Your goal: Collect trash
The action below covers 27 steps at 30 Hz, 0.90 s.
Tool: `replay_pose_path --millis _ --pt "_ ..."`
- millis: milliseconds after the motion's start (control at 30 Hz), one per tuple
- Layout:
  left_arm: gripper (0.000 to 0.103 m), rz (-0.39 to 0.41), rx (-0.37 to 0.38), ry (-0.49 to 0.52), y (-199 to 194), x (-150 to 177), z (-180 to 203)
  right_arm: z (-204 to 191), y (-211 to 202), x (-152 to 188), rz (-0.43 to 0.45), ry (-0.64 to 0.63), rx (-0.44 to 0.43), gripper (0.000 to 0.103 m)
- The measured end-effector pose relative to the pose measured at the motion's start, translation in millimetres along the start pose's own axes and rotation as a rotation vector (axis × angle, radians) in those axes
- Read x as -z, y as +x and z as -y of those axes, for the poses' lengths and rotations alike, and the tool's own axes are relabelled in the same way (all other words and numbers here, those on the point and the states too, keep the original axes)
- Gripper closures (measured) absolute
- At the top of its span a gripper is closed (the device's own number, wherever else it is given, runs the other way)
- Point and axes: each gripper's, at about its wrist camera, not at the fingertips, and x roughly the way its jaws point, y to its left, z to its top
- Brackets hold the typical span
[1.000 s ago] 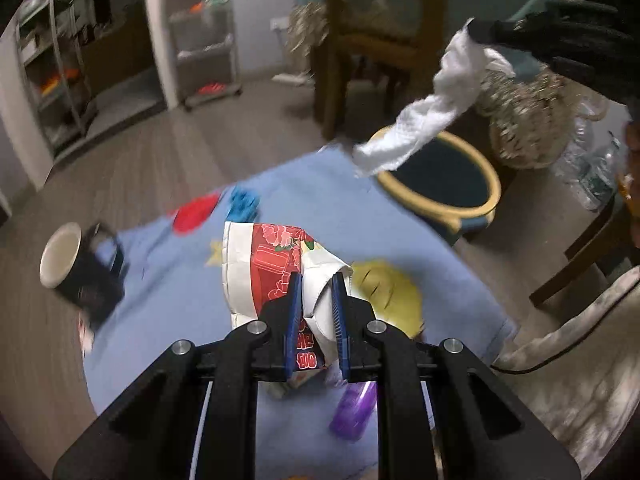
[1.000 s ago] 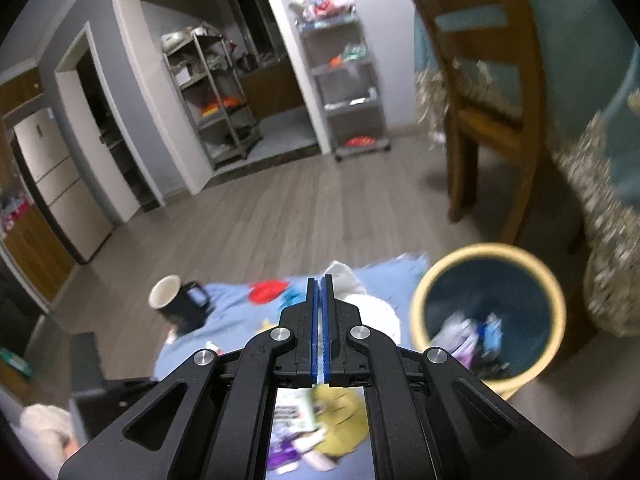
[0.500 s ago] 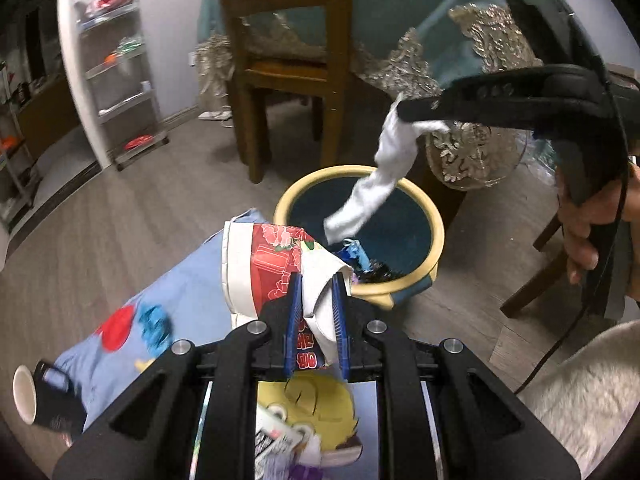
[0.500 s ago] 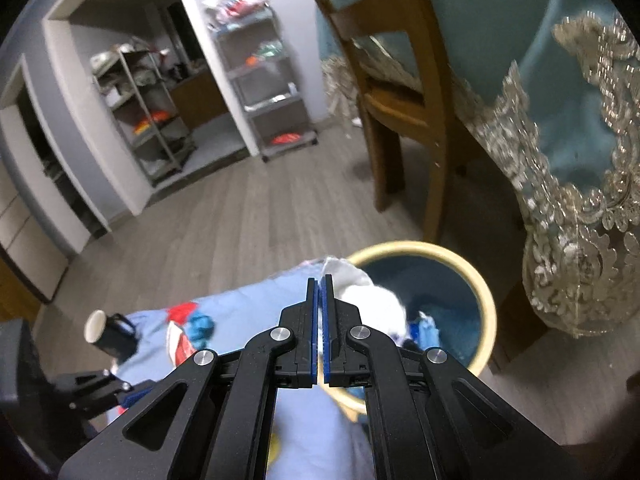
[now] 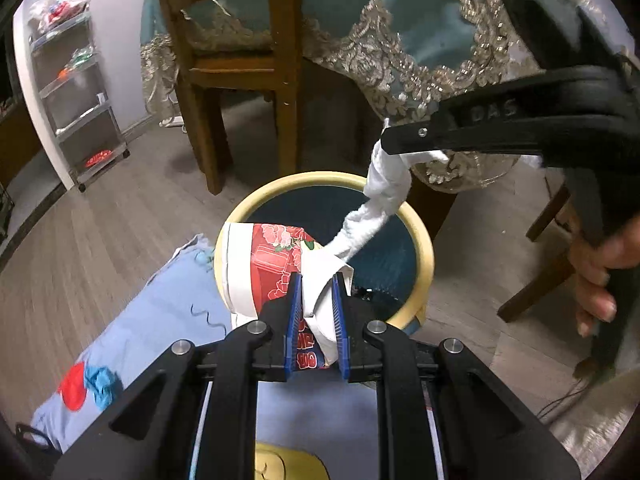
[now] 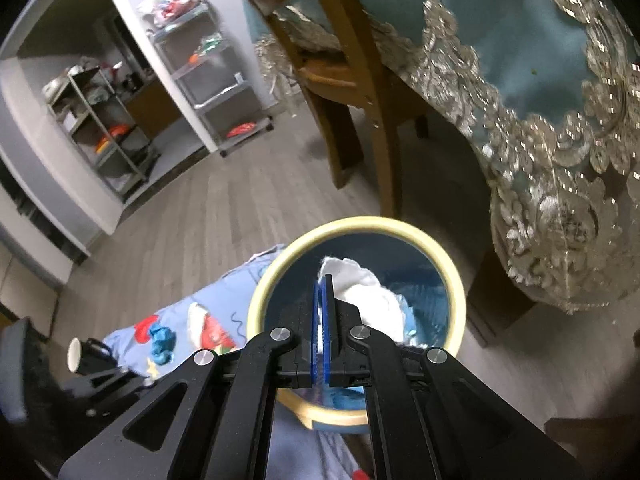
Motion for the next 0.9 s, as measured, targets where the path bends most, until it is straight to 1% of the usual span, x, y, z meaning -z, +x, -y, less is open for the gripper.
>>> replay_pose_path --millis 33,67,100,133,167,200,267,333,367,400,433,467,500,533,600,633,767,900 --pt "0.088 0.002 -0.013 0.002 4.4 -3.0 0.3 0.1 -0.1 0.1 0.002 -0.001 0.005 0.1" --pt "0.084 0.006 -0.021 -0.003 6.1 -5.3 -0.7 -0.1 0.0 -0.3 0.002 -0.007 0.015 0.1" --pt "0.074 0.008 -0.026 -0.015 7.0 -7.3 -2.5 -1.5 -0.2 -1.0 0.002 -0.009 0.016 0.098" --pt "0.067 0.017 -0.043 -0.039 6.3 -8.4 -4.9 -1.9 -1.4 -1.1 0.006 -0.01 0.013 0.09" --pt "0.055 0.029 -0.045 -0.056 3.5 -8.0 -7.4 -2.6 -3.6 -0.8 0.011 -0.009 0.013 0.077" --pt "0.046 0.045 -0.043 -0.07 0.0 -7.3 -9.8 -2.5 -4.6 -1.4 0.015 -0.01 0.013 0.067" --pt "0.039 0.066 -0.06 -0.085 -8.8 -2.9 -13.8 -2.5 -7.2 -2.1 0.028 -0.014 0.015 0.057" --pt "0.036 0.07 -0.073 -0.086 -16.1 2.4 -18.1 -2.3 -10.0 -2.6 0.033 -0.01 0.006 0.051" --pt "0.033 0.068 -0.086 -0.087 -20.2 6.0 -20.3 -2.3 -10.2 -2.9 0.034 -0.008 0.001 0.044" --pt "0.026 0.068 -0.099 -0.091 -24.8 9.9 -22.5 -4.1 -11.7 -3.2 0.037 -0.008 -0.008 0.037" --pt "0.022 0.069 -0.105 -0.097 -30.1 13.6 -24.8 -6.3 -13.0 -3.6 0.041 -0.014 -0.013 0.033" --pt "0.019 0.074 -0.11 -0.106 -35.7 17.3 -27.6 -8.8 -13.9 -4.2 0.046 -0.021 -0.016 0.026" --pt "0.018 0.079 -0.115 -0.116 -42.0 21.3 -30.3 -12.8 -15.7 -4.8 0.052 -0.037 -0.018 0.022" --pt "0.016 0.081 -0.118 -0.128 -49.5 26.2 -33.5 -17.1 -17.8 -5.0 0.056 -0.054 -0.016 0.02" --pt "0.013 0.086 -0.127 -0.149 -65.2 36.0 -39.9 -25.1 -22.6 -3.5 0.066 -0.082 -0.013 0.012" --pt "0.012 0.087 -0.132 -0.15 -71.1 39.1 -41.7 -29.4 -25.1 -2.0 0.069 -0.096 -0.014 0.012" --pt "0.011 0.099 -0.195 -0.145 -107.1 53.7 -52.3 -47.6 -39.9 8.1 0.081 -0.147 -0.02 0.01" --pt "0.01 0.13 -0.235 -0.196 -153.5 72.5 -69.7 -60.5 -56.5 20.5 0.096 -0.153 -0.032 0.009"
